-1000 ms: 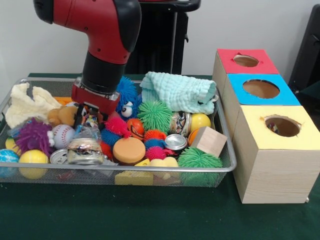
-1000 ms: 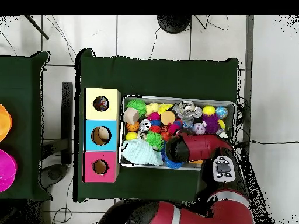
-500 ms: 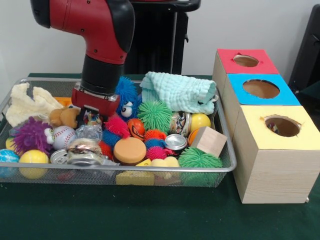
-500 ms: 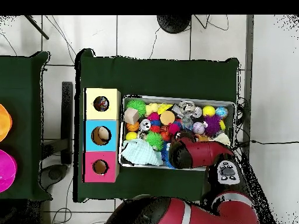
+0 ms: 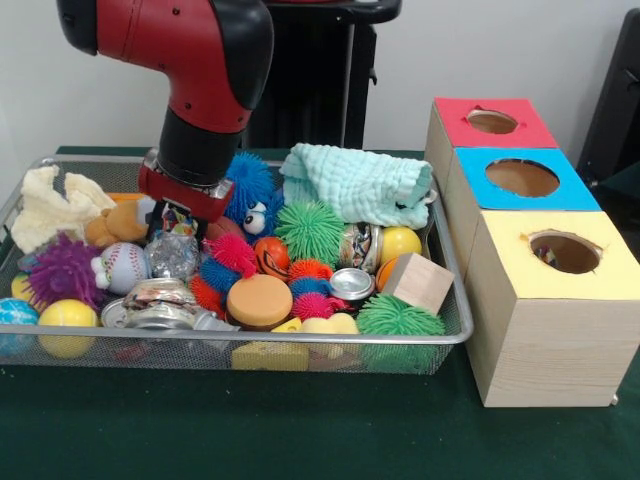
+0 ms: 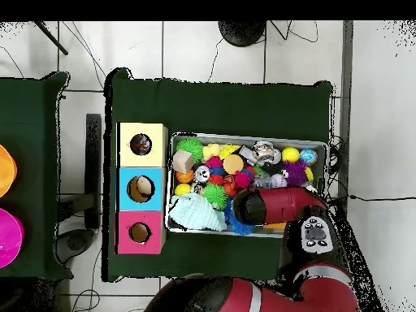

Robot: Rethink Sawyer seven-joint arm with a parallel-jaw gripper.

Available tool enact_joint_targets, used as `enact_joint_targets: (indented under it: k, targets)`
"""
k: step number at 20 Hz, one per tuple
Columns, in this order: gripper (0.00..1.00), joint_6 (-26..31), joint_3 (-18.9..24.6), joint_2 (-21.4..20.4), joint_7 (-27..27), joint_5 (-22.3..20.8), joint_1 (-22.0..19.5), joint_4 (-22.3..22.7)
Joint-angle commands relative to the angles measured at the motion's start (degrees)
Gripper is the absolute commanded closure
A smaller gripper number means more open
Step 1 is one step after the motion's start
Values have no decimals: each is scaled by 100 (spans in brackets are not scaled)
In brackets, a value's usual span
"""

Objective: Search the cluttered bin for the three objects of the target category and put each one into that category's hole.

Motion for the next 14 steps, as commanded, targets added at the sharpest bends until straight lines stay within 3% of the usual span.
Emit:
enact_joint_targets:
  k: [1, 4, 7, 12, 14]
  targets:
    - [100, 876, 700, 16, -922, -125, -71, -99]
    - [100, 1153, 710, -252, -804, 13, 49, -113]
    - [100, 1118, 799, -475, -662, 102, 85, -102]
    - [100, 572, 711, -810, -323, -87, 335, -193]
    - [100, 767, 685, -901, -318, -27, 437, -259]
